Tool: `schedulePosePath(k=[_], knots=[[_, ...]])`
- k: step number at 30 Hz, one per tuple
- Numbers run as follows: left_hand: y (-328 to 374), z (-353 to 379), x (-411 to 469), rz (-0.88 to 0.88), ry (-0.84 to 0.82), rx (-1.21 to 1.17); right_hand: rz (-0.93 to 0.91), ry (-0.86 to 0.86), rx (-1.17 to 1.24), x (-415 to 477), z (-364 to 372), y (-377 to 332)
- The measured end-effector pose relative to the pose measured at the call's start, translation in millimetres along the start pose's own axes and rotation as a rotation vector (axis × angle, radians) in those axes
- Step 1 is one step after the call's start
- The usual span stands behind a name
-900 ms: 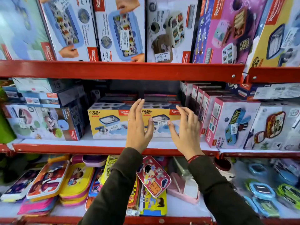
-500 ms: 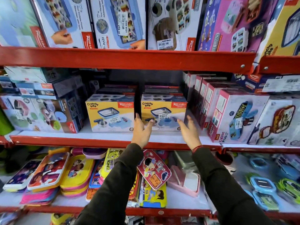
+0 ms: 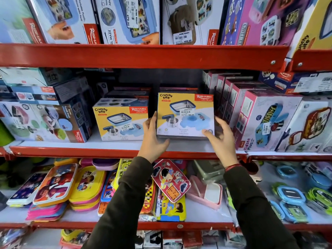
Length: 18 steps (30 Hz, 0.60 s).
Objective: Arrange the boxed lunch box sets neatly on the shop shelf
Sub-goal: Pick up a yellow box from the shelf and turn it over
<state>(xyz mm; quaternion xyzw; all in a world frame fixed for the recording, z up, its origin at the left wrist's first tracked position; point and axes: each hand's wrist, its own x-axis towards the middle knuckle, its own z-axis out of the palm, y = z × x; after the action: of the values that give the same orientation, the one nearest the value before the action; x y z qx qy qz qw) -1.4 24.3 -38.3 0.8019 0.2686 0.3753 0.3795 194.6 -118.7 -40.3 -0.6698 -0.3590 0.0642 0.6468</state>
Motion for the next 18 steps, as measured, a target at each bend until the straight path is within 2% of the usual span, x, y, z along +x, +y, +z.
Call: schedulePosePath(k=[5, 9, 11, 15, 18], knots=[[0.0, -12.1, -4.2, 0.057, 0.034, -0.034, -0.038, 0.029, 0.105, -6.9, -4.6, -15.0], [17.3, -18.9, -7.4, 0.019, 0.173, -0.223, -0.071, -0.036, 0.09, -12.1, -11.4, -21.6], [22.2, -22.6, -4.9, 0.018, 0.219, -0.218, -0.108, -0.091, 0.084, -14.0, -14.7, -21.3], [23.7, -30.6, -5.4, 0.079, 0.139, -0.121, -0.142, -0.157, -0.039, -8.5, -19.2, -16.4], [21.3, -33.0, -4.1, 0.155, 0.095, -0.083, -0.149, -0.095, -0.077, -2.8, -20.4, -12.4]])
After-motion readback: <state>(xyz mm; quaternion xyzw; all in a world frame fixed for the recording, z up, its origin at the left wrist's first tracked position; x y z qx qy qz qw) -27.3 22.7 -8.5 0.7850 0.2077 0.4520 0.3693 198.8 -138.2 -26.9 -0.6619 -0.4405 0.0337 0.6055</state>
